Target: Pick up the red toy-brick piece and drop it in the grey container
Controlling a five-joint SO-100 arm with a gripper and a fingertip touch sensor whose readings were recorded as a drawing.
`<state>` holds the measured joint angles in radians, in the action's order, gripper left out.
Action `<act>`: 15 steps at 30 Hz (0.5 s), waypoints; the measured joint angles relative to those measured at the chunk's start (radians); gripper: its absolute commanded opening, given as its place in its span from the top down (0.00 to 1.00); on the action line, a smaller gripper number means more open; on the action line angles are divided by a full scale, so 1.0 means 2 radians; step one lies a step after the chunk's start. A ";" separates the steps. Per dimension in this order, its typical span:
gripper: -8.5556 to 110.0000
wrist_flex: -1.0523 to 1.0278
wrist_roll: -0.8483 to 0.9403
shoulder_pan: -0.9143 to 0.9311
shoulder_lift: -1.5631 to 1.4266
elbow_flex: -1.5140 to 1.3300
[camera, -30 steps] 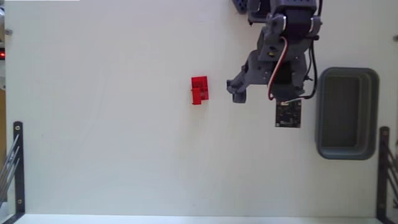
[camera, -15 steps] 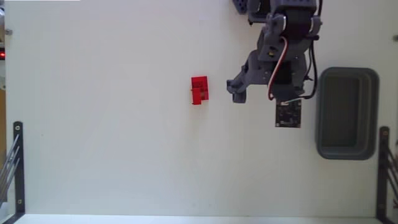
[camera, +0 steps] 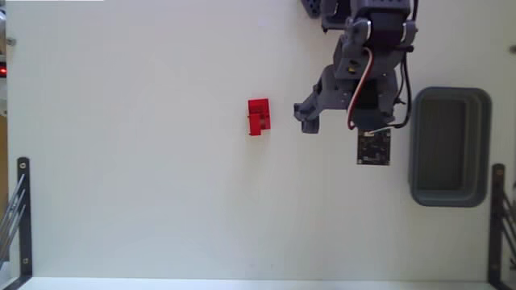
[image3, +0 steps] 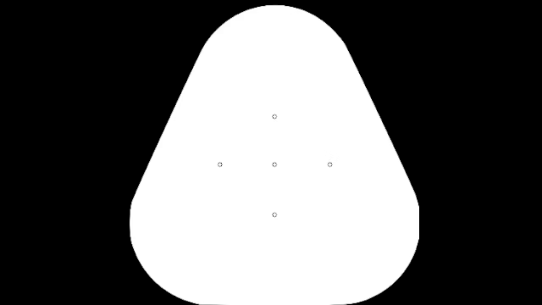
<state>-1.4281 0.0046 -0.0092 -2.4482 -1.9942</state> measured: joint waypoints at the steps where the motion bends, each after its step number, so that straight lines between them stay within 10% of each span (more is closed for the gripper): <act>1: 0.00 0.000 0.000 0.000 0.000 0.000; 15: 0.00 0.000 -0.001 0.009 0.000 0.000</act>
<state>-1.4281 0.0031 0.0092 -2.4482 -1.9942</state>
